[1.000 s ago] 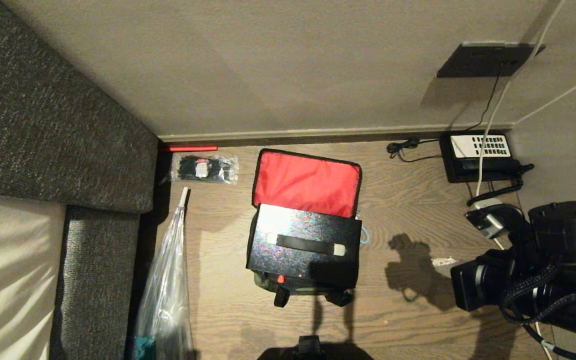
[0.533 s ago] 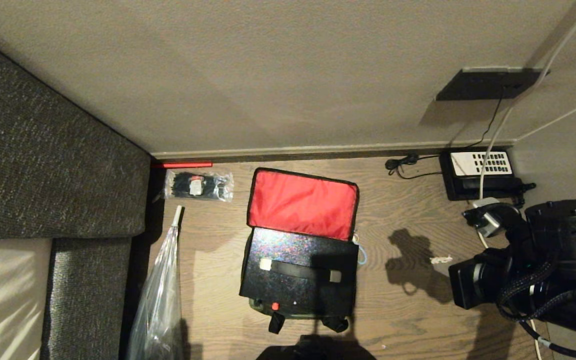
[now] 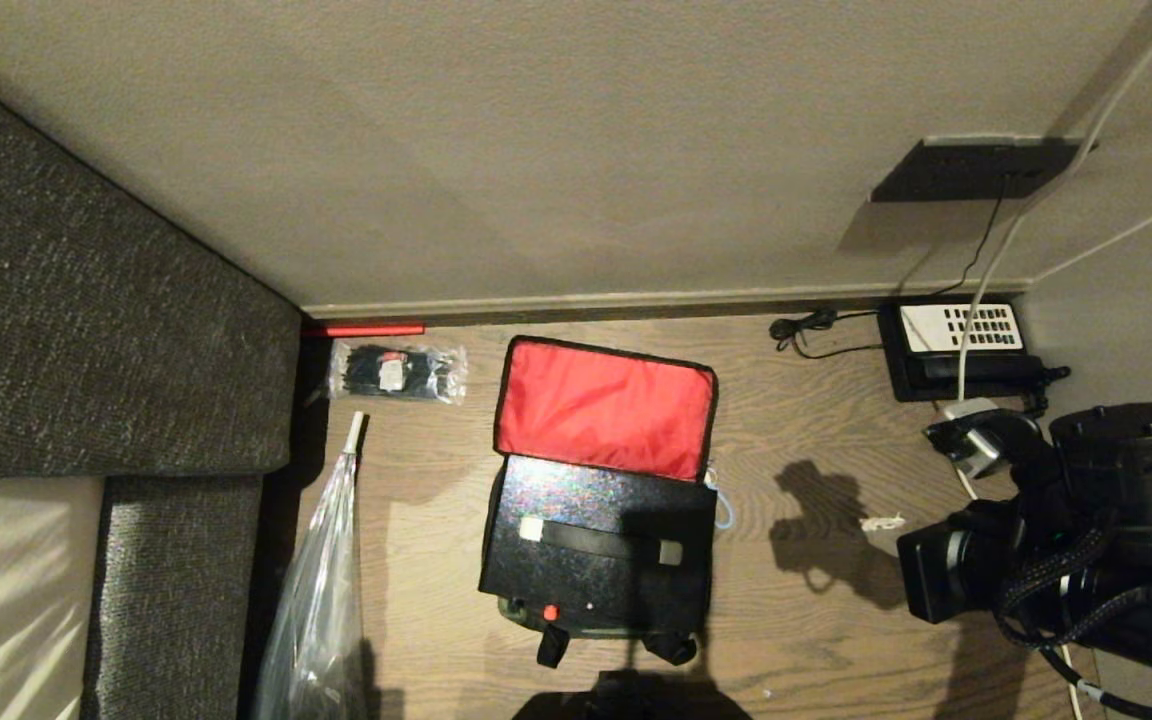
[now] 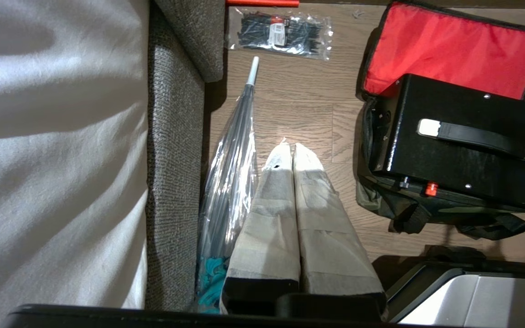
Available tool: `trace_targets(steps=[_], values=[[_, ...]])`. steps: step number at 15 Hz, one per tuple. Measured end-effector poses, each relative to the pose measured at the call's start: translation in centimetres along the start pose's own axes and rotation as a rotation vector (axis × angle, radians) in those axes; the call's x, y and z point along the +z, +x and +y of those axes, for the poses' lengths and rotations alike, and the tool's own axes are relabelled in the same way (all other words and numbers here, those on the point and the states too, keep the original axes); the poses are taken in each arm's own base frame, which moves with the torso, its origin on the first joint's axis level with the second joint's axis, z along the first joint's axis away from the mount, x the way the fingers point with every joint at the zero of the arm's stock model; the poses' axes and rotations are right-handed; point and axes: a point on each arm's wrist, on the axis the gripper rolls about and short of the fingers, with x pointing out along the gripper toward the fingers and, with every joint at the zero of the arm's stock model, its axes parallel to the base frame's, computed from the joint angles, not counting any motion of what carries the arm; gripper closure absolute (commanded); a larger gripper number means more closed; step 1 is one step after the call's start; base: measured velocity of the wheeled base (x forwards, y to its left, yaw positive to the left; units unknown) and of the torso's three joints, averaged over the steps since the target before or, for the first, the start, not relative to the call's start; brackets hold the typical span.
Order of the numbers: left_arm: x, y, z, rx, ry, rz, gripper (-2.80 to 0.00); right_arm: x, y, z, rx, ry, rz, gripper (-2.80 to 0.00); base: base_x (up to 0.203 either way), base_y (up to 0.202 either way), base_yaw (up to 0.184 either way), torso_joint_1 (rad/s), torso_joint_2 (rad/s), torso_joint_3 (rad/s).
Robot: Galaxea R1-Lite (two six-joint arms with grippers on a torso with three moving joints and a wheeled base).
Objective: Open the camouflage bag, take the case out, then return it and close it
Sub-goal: Close the top of the storage box
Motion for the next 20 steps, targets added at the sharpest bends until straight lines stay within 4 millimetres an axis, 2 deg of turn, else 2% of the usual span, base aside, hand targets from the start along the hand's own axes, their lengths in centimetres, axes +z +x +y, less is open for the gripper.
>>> trace_targets(steps=[6,14,20], values=[[0.0,0.0,0.0,0.000,0.000,0.000,0.00,-0.3,0.1,0.0,-0.001,0.001,0.012,0.00,0.000,0.000,0.000,0.001,0.00,-0.012],[0.0,0.0,0.0,0.000,0.001,0.000,0.00,0.0,0.9,0.1,0.005,0.028,0.012,0.00,0.000,0.000,0.000,0.002,0.00,-0.185],[0.0,0.0,0.0,0.000,0.001,0.000,0.00,-0.1,2.4,0.3,0.014,0.075,0.036,0.00,0.000,0.000,0.000,0.004,0.00,-0.203]])
